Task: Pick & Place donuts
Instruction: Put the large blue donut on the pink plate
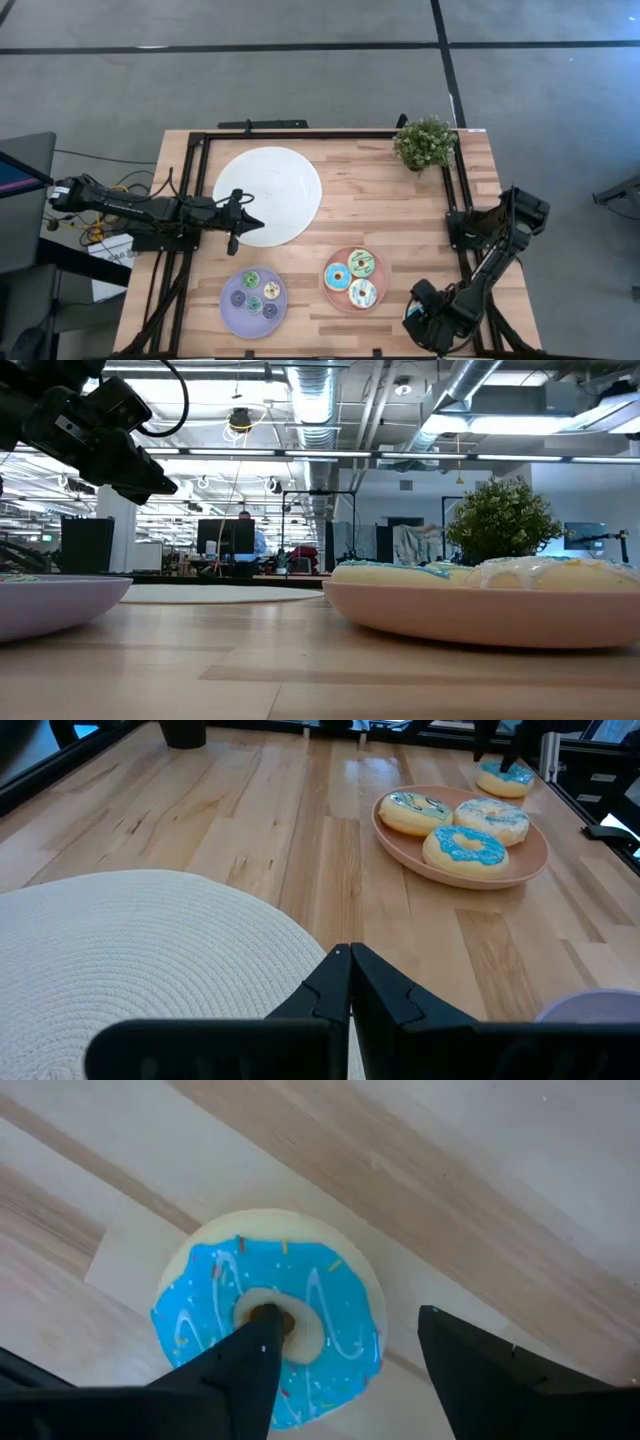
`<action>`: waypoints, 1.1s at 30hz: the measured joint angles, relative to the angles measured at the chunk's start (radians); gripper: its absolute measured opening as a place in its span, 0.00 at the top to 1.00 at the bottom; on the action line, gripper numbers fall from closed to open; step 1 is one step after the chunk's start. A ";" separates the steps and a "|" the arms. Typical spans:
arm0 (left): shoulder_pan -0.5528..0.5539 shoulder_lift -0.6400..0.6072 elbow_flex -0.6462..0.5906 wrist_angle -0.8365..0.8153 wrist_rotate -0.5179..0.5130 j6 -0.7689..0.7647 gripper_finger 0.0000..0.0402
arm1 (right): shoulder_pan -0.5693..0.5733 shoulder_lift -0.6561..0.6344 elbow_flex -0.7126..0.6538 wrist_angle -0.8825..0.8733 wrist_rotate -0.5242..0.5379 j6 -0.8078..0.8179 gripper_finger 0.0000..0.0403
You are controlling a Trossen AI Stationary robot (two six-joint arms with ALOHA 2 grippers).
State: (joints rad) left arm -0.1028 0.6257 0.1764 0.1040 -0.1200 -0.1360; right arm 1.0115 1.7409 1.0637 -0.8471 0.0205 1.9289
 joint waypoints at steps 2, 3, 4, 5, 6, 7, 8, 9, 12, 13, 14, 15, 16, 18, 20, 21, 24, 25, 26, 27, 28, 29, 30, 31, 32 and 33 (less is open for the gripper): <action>0.000 0.000 0.000 0.000 0.000 0.000 1.00 | 0.000 0.000 0.000 0.000 0.001 -0.001 0.43; 0.000 0.000 0.000 0.000 0.000 0.000 1.00 | 0.000 0.000 0.000 0.000 0.001 -0.001 0.42; 0.000 0.000 0.000 0.000 0.000 0.000 1.00 | 0.000 0.000 0.000 0.000 0.002 -0.001 0.41; 0.000 0.000 0.000 0.000 0.000 0.000 1.00 | 0.000 0.000 0.000 -0.003 0.005 -0.001 0.40; 0.000 0.000 0.000 0.000 0.000 -0.001 1.00 | 0.000 0.000 0.000 -0.008 0.005 -0.001 0.39; 0.000 0.000 0.000 0.000 0.000 -0.001 1.00 | 0.000 0.000 -0.002 -0.010 0.006 -0.001 0.38; 0.000 0.000 0.000 0.000 0.000 -0.001 1.00 | 0.001 0.000 -0.007 -0.007 0.005 -0.001 0.38; 0.000 0.000 0.000 0.000 0.000 -0.001 1.00 | 0.002 0.000 -0.016 -0.001 0.005 0.000 0.38; 0.000 0.000 0.000 0.000 0.000 -0.001 1.00 | 0.002 0.000 -0.055 0.089 0.005 0.000 0.38; 0.000 0.000 0.000 0.000 0.000 -0.001 1.00 | 0.002 0.000 -0.068 0.122 0.004 -0.001 0.38; 0.000 0.000 0.000 0.000 0.000 -0.001 1.00 | 0.002 0.001 -0.075 0.140 0.005 -0.001 0.38; 0.000 0.000 0.000 0.000 0.000 -0.002 1.00 | 0.002 0.001 -0.077 0.141 0.004 0.000 0.38; 0.000 0.000 0.000 0.000 0.000 -0.002 1.00 | 0.002 0.001 -0.078 0.138 0.005 0.003 0.38; 0.000 0.000 0.000 0.000 0.000 -0.001 1.00 | 0.002 0.001 -0.078 0.125 0.005 0.005 0.38; 0.000 0.000 0.000 0.000 0.000 -0.001 1.00 | 0.002 0.001 -0.078 0.122 0.004 0.005 0.38; 0.000 0.000 0.000 0.000 0.000 -0.001 1.00 | 0.002 0.001 -0.078 0.123 0.003 0.003 0.38; 0.000 0.000 0.000 0.000 0.000 -0.001 1.00 | 0.002 0.001 -0.078 0.123 0.001 0.001 0.39; 0.000 0.000 0.000 0.000 0.000 -0.001 1.00 | 0.002 0.001 -0.078 0.123 0.001 0.001 0.39; 0.000 0.000 0.000 0.000 0.000 -0.001 1.00 | 0.002 0.001 -0.078 0.123 0.001 0.001 0.40; 0.000 0.000 0.000 0.000 0.000 -0.001 1.00 | 0.002 0.001 -0.078 0.123 0.001 0.001 0.41; 0.000 0.000 0.000 0.000 0.000 -0.001 1.00 | 0.002 0.001 -0.078 0.124 0.001 0.001 0.43; 0.000 0.000 0.000 0.000 0.000 -0.001 1.00 | 0.002 0.001 -0.078 0.124 0.001 0.001 0.44; 0.000 0.000 0.000 0.000 0.000 -0.001 1.00 | 0.002 0.001 -0.078 0.126 0.001 0.001 0.46; 0.000 0.000 0.000 0.000 0.000 -0.001 1.00 | 0.002 0.001 -0.078 0.127 0.001 0.001 0.48; 0.000 0.000 0.000 0.000 0.000 -0.001 1.00 | 0.002 0.001 -0.078 0.127 0.001 0.001 0.49; 0.000 0.000 0.000 0.000 0.000 -0.001 1.00 | 0.002 0.001 -0.078 0.127 0.001 0.001 0.51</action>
State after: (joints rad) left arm -0.1028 0.6254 0.1764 0.1040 -0.1200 -0.1368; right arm 1.0138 1.7416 0.9859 -0.7200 0.0219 1.9297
